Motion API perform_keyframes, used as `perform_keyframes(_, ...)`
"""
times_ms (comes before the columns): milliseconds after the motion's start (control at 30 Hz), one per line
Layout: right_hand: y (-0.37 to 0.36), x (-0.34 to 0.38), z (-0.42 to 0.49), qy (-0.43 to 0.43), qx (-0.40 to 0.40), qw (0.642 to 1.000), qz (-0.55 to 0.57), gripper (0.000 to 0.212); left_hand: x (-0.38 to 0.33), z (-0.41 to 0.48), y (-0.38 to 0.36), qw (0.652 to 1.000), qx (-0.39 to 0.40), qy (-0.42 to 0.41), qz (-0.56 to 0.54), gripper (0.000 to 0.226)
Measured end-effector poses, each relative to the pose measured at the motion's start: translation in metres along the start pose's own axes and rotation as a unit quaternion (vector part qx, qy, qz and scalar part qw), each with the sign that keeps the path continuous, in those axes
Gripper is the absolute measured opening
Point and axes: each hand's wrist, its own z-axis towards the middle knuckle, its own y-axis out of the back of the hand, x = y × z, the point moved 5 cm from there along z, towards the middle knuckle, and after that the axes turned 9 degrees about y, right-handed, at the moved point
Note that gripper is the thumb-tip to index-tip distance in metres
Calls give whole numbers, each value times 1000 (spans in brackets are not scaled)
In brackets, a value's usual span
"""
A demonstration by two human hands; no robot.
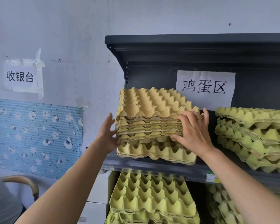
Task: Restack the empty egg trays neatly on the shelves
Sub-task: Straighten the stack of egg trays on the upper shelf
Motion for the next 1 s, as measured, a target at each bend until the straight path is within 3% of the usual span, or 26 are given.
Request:
perform_keyframes(100, -6, -3, -5, 6, 20, 1000, 2, 86, 10, 4, 0, 999, 25, 16, 44, 68)
perform_keyframes(200, -14, -13, -6, -20, 54, 998, -7, 85, 16, -2, 1, 998, -27, -13, 55, 60)
perform_keyframes(333, -27, -31, -3, -89, 87, 992, -3, 79, 30, -7, -10, 995, -30, -46, 79, 61)
perform_keyframes(500, -52, -41, -17, -174, 200, 964, 27, 73, 48, -5, -23, 966, -81, -40, 244, 77)
perform_keyframes(600, -65, -37, -35, -210, 254, 940, 84, 71, 45, -3, -25, 952, -107, -77, 277, 56)
perform_keyframes(767, -59, -32, -39, -249, 246, 924, 150, 71, 45, -4, -26, 953, -119, -87, 265, 41)
perform_keyframes(900, -38, -21, -26, -260, 161, 928, 210, 54, 45, -10, -26, 958, -107, -104, 247, 35)
perform_keyframes(1000, -11, -4, -8, -232, 73, 933, 265, 45, 39, -13, -21, 945, -148, -136, 259, 20)
